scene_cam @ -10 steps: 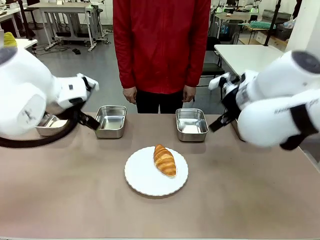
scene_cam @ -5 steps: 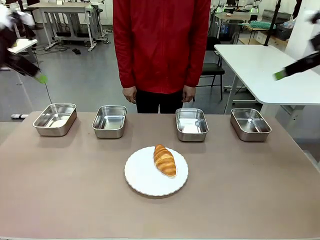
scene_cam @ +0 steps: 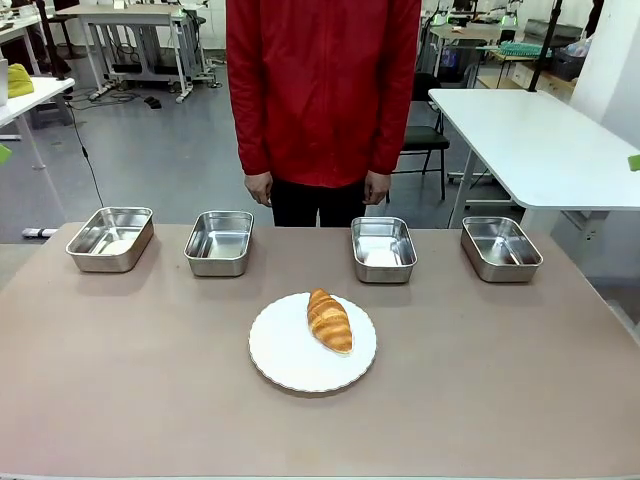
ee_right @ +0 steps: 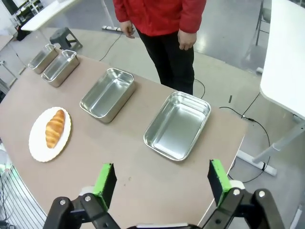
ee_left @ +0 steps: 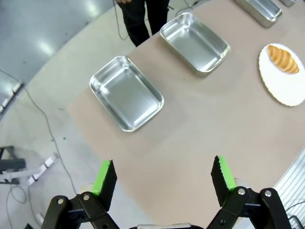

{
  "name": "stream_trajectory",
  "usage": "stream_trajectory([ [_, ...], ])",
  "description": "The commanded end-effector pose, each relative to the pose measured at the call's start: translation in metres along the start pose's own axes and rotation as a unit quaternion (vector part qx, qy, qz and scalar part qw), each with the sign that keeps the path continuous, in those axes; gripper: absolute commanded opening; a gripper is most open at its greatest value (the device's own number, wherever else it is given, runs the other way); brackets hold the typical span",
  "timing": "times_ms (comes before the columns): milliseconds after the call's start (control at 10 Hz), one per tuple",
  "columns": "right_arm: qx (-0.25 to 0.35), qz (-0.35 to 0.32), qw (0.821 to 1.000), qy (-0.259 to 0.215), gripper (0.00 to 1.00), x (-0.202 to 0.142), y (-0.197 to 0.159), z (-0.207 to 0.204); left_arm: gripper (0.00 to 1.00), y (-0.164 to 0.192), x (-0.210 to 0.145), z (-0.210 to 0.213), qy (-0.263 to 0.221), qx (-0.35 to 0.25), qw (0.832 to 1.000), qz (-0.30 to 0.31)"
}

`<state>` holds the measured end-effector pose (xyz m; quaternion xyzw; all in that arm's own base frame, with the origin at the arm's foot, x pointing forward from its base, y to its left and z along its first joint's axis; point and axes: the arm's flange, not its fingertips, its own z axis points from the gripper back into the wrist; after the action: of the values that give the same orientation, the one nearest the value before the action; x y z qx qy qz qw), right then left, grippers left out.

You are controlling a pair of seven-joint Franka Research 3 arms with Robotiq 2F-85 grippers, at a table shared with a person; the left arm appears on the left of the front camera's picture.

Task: Place the bread in the container.
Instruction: Place the Butter Roll into the Airtight Container indicated by the human.

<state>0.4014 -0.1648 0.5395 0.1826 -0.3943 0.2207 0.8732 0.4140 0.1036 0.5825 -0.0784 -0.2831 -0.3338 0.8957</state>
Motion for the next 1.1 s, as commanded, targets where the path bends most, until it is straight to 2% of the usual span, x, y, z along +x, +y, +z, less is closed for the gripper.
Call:
stream_trajectory([
  [0, -0.005, 0.005, 1.0, 0.004, 1.0, 0.011, 0.014, 0.003, 1.0, -0.008, 0.008, 0.0, -0.003, -0.006, 1.0, 0.002],
  [200, -0.004, 0.005, 1.0, 0.004, 1.0, 0.007, 0.008, -0.002, 1.0, -0.005, 0.005, -0.001, 0.0, 0.0, 1.0, -0.003],
  [300, -0.02, 0.004, 1.0, -0.004, 1.0, 0.021, -0.016, 0.006, 1.0, 0.023, -0.001, 0.005, -0.015, -0.03, 0.999, -0.006],
  [500, 0.007, 0.022, 1.0, 0.0, 1.0, 0.03, -0.047, 0.022, 1.0, 0.059, -0.019, 0.009, -0.046, -0.084, 0.995, -0.022],
  [600, 0.017, 0.03, 0.999, -0.005, 1.0, 0.03, -0.058, 0.028, 1.0, 0.071, -0.027, 0.01, -0.06, -0.092, 0.994, -0.025],
  [700, 0.017, 0.03, 0.999, -0.009, 1.0, 0.027, -0.068, 0.032, 1.0, 0.079, -0.035, 0.015, -0.075, -0.095, 0.992, -0.026],
  [1000, 0.02, 0.028, 0.999, -0.027, 1.0, 0.01, -0.091, 0.045, 1.0, 0.089, -0.052, 0.022, -0.114, -0.055, 0.992, -0.015],
])
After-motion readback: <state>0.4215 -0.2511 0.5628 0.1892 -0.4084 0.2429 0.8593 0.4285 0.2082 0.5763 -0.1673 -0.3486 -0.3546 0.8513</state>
